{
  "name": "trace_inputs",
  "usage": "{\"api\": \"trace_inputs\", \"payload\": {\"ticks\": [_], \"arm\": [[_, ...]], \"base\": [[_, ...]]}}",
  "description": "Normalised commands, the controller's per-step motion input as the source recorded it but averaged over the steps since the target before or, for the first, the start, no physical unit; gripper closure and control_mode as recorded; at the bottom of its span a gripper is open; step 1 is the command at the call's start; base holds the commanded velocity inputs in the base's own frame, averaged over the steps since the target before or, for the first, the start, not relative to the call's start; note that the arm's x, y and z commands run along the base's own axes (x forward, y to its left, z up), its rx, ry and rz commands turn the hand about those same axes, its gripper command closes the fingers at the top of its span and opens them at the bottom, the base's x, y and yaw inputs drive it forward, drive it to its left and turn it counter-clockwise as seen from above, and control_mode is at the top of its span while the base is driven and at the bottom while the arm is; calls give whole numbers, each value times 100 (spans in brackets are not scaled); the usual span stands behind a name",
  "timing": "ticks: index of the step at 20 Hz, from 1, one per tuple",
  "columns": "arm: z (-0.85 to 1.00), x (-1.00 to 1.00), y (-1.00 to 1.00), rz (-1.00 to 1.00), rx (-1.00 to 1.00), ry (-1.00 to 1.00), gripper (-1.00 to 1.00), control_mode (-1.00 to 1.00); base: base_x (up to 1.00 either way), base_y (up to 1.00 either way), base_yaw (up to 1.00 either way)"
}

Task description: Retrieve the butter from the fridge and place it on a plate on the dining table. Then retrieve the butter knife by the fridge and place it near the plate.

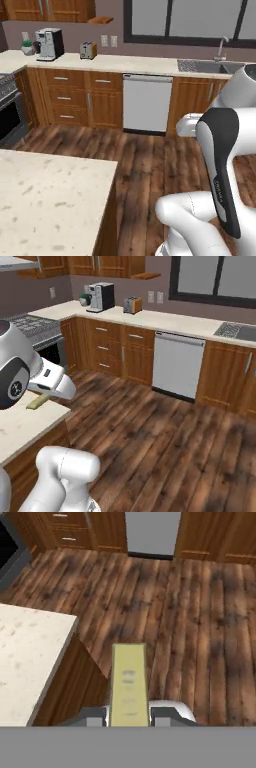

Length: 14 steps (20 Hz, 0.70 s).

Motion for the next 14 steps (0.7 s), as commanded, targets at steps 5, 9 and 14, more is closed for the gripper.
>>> {"api": "trace_inputs", "payload": {"ticks": [5, 9, 14], "arm": [[0, 0, 0, 0, 0, 0, 100, 100], [0, 0, 0, 0, 0, 0, 100, 100], [0, 0, 0, 0, 0, 0, 100, 100]], "base": [[-4, 0, 84], [-13, 0, 79], [-32, 41, 45]]}}
